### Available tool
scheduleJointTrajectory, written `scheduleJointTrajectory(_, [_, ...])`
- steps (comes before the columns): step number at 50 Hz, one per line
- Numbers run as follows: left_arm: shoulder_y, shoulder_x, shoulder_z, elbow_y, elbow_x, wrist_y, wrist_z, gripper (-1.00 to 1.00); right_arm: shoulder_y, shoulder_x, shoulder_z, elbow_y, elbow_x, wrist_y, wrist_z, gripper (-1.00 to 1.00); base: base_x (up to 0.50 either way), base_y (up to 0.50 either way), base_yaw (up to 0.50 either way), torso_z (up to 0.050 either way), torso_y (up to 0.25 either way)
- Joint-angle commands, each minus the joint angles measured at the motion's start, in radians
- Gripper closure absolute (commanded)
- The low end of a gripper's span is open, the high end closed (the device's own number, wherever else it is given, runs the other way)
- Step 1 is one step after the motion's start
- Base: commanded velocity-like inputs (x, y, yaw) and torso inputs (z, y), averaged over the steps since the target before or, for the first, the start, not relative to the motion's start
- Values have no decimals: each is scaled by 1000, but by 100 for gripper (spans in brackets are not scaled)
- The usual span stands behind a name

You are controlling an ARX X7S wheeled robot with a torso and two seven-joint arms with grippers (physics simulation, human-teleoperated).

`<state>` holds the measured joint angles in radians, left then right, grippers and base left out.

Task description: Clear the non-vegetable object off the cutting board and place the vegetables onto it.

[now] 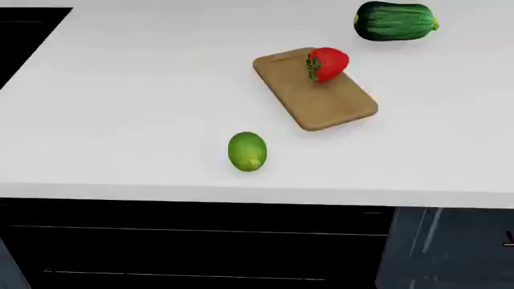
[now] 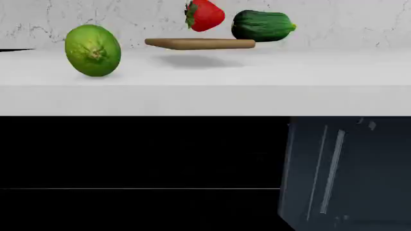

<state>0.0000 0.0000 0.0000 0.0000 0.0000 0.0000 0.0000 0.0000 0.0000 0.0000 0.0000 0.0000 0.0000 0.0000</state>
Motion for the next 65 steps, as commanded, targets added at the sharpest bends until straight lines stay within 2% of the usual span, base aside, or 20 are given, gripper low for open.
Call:
scheduleJointTrajectory(1, [-1, -13, 14, -4, -13, 3, -14, -100, 1, 11, -15, 6, 11, -5, 14, -100, 0, 0, 0, 0, 0])
scheduleJointTrajectory(10, [2, -42, 50, 4, -29, 3, -59, -100, 2, 41, -51, 1, 39, 1, 53, -100, 0, 0, 0, 0, 0])
scheduleJointTrajectory(11, [24, -33, 39, 31, -28, 16, 9, -100, -4, 29, -38, -12, 11, -4, 41, -100, 0, 0, 0, 0, 0])
scheduleJointTrajectory(12, [5, -11, 16, 4, 18, 8, -25, -100, 0, 9, -13, 0, 7, 2, 17, -100, 0, 0, 0, 0, 0])
scheduleJointTrajectory(14, [1, -18, 30, -12, 40, 13, -70, -100, -3, 23, -32, 3, 23, -18, 11, -100, 0, -109, 0, 0, 0])
scheduleJointTrajectory(24, [-8, -43, 52, -10, -23, 12, -90, -100, 6, 47, -63, 23, 43, -18, 47, -100, 0, -500, 0, 0, 0])
scheduleJointTrajectory(53, [-6, -87, 109, 3, -55, 2, -138, -100, 13, 86, -110, 6, 67, 14, 109, -100, 0, -500, 0, 0, 0])
scheduleJointTrajectory(65, [7, -106, 129, 39, -72, -21, -146, -100, -8, 109, -132, -85, 58, 74, 138, -100, 0, -309, 0, 0, 0])
